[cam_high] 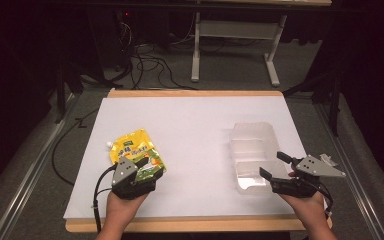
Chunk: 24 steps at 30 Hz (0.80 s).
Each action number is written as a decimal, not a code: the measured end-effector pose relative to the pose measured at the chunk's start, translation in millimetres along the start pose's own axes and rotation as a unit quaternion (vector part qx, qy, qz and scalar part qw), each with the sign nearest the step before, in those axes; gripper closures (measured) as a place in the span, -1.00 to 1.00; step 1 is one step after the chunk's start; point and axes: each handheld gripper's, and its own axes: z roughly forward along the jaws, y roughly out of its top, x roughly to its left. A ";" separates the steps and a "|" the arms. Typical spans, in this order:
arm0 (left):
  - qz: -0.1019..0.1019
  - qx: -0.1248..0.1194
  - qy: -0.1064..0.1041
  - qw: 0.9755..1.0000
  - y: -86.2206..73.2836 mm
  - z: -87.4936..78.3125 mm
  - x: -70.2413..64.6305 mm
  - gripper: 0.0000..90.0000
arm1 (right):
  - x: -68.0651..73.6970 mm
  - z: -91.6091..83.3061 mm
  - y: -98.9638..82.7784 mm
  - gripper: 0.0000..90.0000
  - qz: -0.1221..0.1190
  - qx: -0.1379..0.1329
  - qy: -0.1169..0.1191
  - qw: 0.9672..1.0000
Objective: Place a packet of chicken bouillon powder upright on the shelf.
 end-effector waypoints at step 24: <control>-0.003 0.019 0.013 1.000 -2.0 -1.0 11.7 -0.22 | 10.1 5.9 -3.5 -0.66 -0.016 0.008 0.013 1.000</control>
